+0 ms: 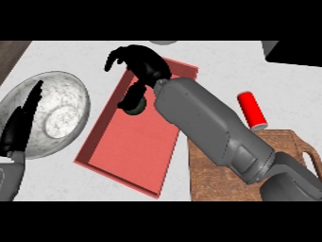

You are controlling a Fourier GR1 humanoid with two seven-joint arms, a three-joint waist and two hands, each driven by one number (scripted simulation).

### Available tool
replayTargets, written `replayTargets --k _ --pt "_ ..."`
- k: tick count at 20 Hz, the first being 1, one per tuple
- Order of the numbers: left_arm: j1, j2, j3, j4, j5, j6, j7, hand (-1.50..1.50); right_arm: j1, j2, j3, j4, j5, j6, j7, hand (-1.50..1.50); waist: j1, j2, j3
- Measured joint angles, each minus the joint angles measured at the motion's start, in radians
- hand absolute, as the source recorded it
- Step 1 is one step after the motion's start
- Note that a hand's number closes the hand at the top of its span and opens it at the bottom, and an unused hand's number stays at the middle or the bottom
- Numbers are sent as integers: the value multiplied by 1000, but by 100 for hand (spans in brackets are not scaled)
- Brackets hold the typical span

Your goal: Pick the squash from the cutting board and place it in the cardboard box

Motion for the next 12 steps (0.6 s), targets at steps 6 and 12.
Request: replayTargets --k 6,12 --pt "-17 -1 2 12 -6 2 1 0 0 0 39 0 -111 -73 -71 -150 4 2 0" --pt "-5 6 15 4 1 -3 13 0 -2 0 -24 15 -225 -149 -194 -150 -14 -3 2"
